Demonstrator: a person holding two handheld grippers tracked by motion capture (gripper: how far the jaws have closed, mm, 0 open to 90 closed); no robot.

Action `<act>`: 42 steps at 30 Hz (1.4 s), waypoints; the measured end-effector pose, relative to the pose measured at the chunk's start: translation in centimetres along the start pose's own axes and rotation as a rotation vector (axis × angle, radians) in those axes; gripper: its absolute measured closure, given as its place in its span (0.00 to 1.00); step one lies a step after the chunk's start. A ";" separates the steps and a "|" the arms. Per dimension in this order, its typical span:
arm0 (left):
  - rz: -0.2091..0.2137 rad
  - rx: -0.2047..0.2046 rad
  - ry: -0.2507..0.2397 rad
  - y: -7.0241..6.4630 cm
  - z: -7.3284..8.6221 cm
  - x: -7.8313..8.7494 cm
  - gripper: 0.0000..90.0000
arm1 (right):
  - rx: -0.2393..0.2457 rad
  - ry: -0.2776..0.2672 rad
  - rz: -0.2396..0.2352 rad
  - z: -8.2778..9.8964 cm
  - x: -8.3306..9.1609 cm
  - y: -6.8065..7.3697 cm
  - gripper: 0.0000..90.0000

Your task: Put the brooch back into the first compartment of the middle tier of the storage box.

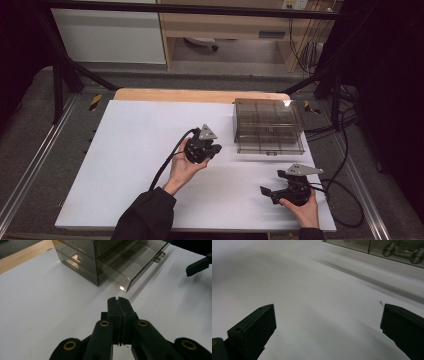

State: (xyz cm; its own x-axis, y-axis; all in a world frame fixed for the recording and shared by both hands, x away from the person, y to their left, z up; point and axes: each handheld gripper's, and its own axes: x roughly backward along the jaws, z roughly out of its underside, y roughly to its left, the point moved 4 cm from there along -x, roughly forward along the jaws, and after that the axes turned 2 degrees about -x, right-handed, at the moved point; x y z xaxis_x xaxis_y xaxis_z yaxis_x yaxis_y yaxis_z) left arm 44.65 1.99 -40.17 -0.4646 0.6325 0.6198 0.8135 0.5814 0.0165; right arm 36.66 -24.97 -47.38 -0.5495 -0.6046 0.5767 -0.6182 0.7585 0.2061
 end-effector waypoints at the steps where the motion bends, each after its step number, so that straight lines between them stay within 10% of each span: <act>1: 0.001 -0.001 0.001 0.0 -0.1 -0.1 0.98 | -0.001 0.000 0.000 0.0 0.0 0.0 0.01; 42: 0.026 -0.046 0.031 -1.9 -4.8 -4.2 0.98 | 0.002 -0.001 -0.003 0.0 0.0 0.0 0.01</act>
State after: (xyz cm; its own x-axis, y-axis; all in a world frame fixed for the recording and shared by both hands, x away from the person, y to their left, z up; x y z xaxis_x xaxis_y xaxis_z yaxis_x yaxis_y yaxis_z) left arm 46.67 -4.20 -39.04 -0.4323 0.6307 0.6445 0.8408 0.5401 0.0355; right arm 36.64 -24.97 -47.37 -0.5482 -0.6071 0.5752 -0.6209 0.7562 0.2065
